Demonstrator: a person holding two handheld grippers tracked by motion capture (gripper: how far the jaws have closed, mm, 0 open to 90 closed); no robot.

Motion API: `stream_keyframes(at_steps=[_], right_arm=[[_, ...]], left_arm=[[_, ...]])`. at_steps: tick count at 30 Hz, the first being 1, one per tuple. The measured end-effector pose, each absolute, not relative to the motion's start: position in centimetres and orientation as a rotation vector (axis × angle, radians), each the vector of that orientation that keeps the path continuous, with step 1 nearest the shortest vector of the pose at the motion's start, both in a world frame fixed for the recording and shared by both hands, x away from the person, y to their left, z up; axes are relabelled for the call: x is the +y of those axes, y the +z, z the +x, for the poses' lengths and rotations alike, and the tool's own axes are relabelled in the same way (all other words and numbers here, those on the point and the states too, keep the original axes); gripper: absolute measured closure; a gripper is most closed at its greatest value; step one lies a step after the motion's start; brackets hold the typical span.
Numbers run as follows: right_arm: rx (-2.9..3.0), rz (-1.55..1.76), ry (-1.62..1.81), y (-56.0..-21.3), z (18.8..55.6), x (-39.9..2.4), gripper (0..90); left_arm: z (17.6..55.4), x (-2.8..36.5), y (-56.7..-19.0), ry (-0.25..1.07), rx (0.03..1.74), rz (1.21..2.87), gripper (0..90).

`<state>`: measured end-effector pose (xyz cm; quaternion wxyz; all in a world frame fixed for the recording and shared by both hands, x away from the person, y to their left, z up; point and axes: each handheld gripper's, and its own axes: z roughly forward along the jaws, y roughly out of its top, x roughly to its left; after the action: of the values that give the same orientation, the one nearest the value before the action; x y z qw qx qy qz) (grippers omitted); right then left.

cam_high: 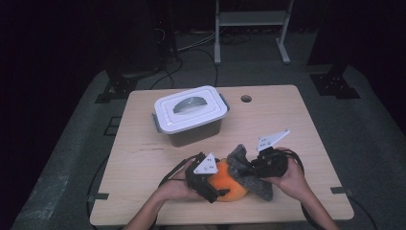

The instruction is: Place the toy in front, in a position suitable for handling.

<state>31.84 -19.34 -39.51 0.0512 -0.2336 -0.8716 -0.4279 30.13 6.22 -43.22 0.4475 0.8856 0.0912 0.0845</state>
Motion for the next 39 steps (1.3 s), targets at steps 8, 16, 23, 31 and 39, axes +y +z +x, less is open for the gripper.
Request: stream_keyframes(at_steps=[8,16,23,31,39], right_arm=[[-2.666,-0.754,-1.304,-38.9,31.7,-20.7,75.1],[-2.728,-0.663,-1.271,-37.2,32.8,-17.0,75.1],[-2.704,-0.692,-1.234,-38.2,33.1,-17.9,75.3],[-2.701,-0.721,-1.26,-37.4,33.3,-18.5,75.3],[-2.656,-0.733,-1.222,-38.3,35.1,-17.7,75.3]], left_arm=[[29.9,6.0,-43.1,0.22,0.205,2.196,0.0],[29.6,5.9,-43.1,0.243,0.196,2.212,0.0],[29.3,5.6,-43.1,0.251,0.172,2.213,0.0],[28.7,5.3,-43.0,0.27,0.104,2.225,0.0],[28.8,5.5,-43.2,0.267,0.106,2.247,0.0]])
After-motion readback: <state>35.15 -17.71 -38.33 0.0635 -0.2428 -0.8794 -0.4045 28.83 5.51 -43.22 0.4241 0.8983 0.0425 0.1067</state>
